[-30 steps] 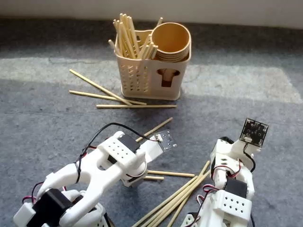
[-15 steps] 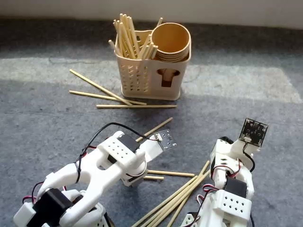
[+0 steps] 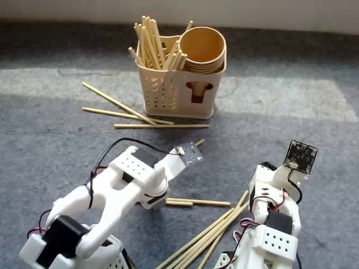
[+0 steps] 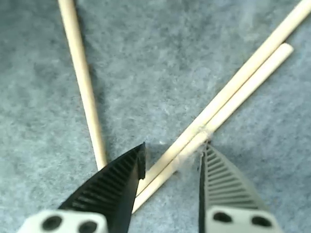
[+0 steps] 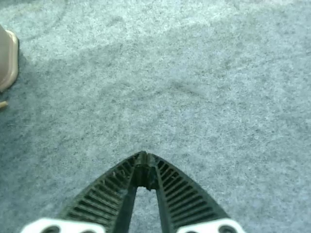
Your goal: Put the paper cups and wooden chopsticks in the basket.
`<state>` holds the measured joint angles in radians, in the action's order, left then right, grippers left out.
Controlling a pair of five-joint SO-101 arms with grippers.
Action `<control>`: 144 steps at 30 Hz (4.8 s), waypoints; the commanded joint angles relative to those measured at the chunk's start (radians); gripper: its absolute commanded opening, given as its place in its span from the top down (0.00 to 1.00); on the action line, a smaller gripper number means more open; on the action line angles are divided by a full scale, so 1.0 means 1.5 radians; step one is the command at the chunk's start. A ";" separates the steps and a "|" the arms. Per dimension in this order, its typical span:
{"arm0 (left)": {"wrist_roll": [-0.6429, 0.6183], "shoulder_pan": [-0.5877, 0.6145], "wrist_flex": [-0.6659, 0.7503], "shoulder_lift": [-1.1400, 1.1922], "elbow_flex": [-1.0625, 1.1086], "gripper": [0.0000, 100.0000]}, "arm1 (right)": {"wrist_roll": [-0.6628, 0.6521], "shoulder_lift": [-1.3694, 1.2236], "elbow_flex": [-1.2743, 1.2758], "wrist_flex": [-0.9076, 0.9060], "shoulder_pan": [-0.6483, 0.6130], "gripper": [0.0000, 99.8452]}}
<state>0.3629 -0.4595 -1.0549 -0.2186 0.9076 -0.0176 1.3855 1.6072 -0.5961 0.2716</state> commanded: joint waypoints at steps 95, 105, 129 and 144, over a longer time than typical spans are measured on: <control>-0.317 0.208 0.786 -0.110 -0.290 0.99 | -0.008 0.007 -0.024 0.019 -0.032 0.99; -0.331 0.211 0.539 -0.099 -0.362 0.87 | -0.008 0.007 -0.024 0.019 -0.032 0.99; -0.310 0.271 0.318 -0.238 -0.398 1.00 | -0.008 0.007 -0.024 0.019 -0.033 0.99; -0.271 0.298 0.322 -0.659 -0.051 0.99 | -0.008 0.007 -0.024 0.019 -0.034 0.99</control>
<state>-0.0499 -0.0529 -0.5762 -1.0886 0.7772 -0.0176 1.3855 1.6072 -0.5961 0.2302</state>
